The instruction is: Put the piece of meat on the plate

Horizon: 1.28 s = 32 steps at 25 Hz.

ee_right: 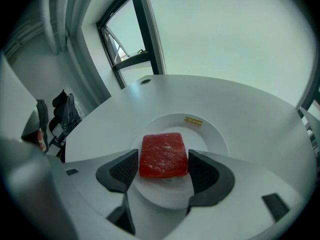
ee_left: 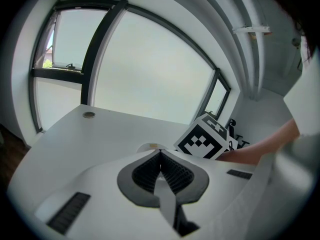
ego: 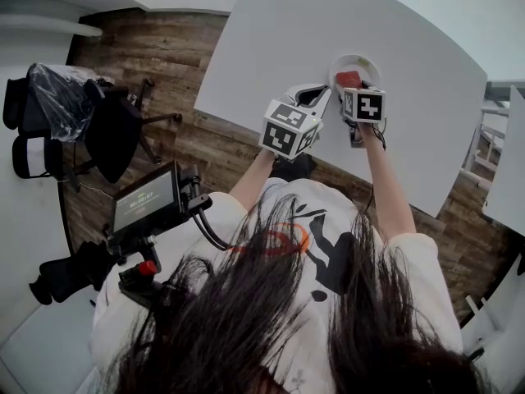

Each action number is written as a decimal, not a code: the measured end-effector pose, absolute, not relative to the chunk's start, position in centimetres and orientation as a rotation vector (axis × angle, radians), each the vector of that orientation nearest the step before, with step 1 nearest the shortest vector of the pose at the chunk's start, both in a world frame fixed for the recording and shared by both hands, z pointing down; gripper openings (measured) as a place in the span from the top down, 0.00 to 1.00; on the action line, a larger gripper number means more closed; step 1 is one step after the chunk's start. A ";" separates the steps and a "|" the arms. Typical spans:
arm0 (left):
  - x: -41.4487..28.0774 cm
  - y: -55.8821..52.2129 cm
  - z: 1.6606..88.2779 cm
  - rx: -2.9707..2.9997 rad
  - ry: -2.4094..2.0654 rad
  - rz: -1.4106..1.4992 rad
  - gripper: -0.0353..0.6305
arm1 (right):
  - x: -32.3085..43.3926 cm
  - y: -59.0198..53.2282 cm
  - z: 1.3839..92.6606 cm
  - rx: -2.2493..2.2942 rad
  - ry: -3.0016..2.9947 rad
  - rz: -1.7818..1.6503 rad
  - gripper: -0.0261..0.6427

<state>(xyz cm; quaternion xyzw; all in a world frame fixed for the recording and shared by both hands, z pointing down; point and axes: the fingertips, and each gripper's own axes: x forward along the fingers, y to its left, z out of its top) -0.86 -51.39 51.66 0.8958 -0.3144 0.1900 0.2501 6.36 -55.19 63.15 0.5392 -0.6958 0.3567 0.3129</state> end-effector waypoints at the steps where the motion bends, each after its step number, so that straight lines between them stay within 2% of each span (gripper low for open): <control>1: -0.9 -51.4 51.7 2.438 -0.857 0.518 0.94 | 6.5 -55.3 63.1 1.438 -1.836 0.956 0.51; 15: -0.6 -51.2 51.8 2.431 -0.853 0.530 0.94 | 7.9 -54.6 58.2 1.681 -1.973 1.073 0.51; 22: -0.5 -50.8 52.1 2.439 -0.835 0.543 0.94 | 6.3 -52.8 53.9 1.690 -2.152 0.942 0.51; 23: -0.6 -50.8 52.2 2.439 -0.833 0.545 0.94 | 6.2 -52.6 53.4 1.707 -2.163 0.940 0.53; 24: -0.5 -50.8 52.2 2.441 -0.833 0.546 0.94 | 6.3 -52.4 52.9 1.727 -2.173 0.944 0.63; 29: 2.8 -44.5 49.9 2.498 -0.820 0.548 0.94 | 9.4 -45.1 49.8 1.812 -2.226 0.982 0.64; 31: 3.6 -42.8 49.2 2.513 -0.818 0.536 0.94 | 10.4 -42.9 49.1 1.850 -2.229 0.995 0.75; 32: 3.6 -42.7 49.0 2.512 -0.819 0.525 0.94 | 10.3 -42.6 49.1 1.854 -2.228 1.003 0.76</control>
